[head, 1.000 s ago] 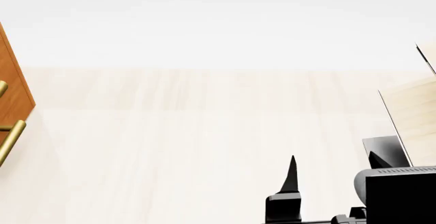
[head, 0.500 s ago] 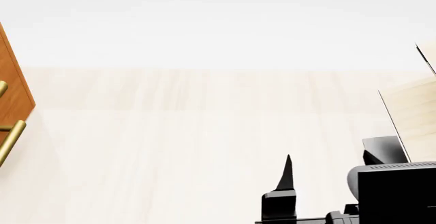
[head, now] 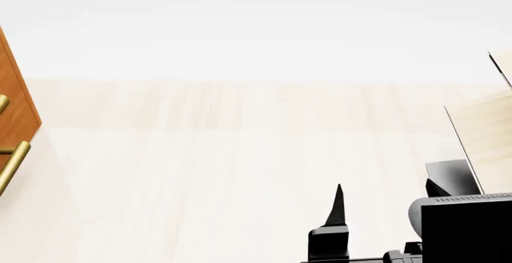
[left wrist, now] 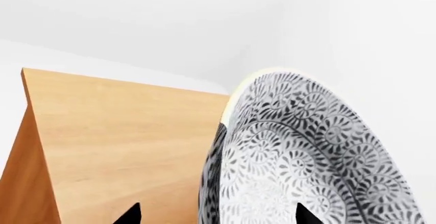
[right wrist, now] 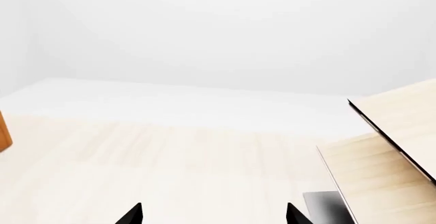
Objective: Close the top drawer of the cabinet and put the bowl on top of it.
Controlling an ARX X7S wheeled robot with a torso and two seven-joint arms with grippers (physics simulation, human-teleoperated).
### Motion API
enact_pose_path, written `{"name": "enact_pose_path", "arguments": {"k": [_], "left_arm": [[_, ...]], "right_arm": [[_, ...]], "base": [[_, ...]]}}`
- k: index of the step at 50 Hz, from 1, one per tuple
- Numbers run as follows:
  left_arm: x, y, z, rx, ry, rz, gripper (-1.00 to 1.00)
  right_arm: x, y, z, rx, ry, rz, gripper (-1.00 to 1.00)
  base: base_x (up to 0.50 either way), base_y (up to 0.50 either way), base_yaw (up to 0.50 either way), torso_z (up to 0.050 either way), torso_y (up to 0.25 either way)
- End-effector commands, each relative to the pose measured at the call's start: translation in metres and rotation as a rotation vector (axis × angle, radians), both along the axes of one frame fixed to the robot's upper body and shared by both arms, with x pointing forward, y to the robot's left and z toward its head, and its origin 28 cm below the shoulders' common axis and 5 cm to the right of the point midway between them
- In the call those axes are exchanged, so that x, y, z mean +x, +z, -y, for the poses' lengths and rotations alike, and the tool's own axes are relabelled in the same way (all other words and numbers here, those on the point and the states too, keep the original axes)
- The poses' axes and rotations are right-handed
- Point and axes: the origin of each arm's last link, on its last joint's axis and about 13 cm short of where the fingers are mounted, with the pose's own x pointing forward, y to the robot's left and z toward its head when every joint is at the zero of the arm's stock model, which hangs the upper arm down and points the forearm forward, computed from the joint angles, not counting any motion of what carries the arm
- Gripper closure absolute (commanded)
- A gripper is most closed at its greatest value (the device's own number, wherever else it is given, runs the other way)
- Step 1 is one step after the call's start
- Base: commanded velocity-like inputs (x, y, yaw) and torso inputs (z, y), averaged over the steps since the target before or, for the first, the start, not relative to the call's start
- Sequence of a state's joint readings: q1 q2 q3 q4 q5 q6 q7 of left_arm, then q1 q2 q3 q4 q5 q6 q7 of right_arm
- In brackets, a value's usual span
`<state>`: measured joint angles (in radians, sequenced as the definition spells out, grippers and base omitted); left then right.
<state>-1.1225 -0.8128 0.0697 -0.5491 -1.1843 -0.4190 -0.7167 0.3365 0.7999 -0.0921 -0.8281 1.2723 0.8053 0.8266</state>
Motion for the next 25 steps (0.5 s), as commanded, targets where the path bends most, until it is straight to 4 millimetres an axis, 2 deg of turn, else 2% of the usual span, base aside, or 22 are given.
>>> {"name": "enact_pose_path", "arguments": {"k": [1,9,19,25], "left_arm": [[-0.002,0.003,0.003,-0.010,-0.019,0.005,-1.00],[0.001,0.009,0.009,-0.013,-0.056,0.015,-1.00],[-0.007,0.032,0.014,-0.001,-0.082,0.066,-1.00],[-0.007,0.034,0.012,0.003,-0.084,0.075,-1.00]], "right_arm": [[0.000,-0.002,0.001,0.004,0.003,0.001,-1.00],[-0.002,0.001,0.002,0.004,0.000,0.001,-1.00],[0.001,-0.001,0.001,0.005,0.006,-0.003,-1.00],[0.001,-0.001,0.002,0.006,0.005,-0.006,-1.00]], "base": [[0.00,0.00,0.00,0.000,0.000],[0.00,0.00,0.00,0.000,0.000],[0.00,0.00,0.00,0.000,0.000],[0.00,0.00,0.00,0.000,0.000]]}}
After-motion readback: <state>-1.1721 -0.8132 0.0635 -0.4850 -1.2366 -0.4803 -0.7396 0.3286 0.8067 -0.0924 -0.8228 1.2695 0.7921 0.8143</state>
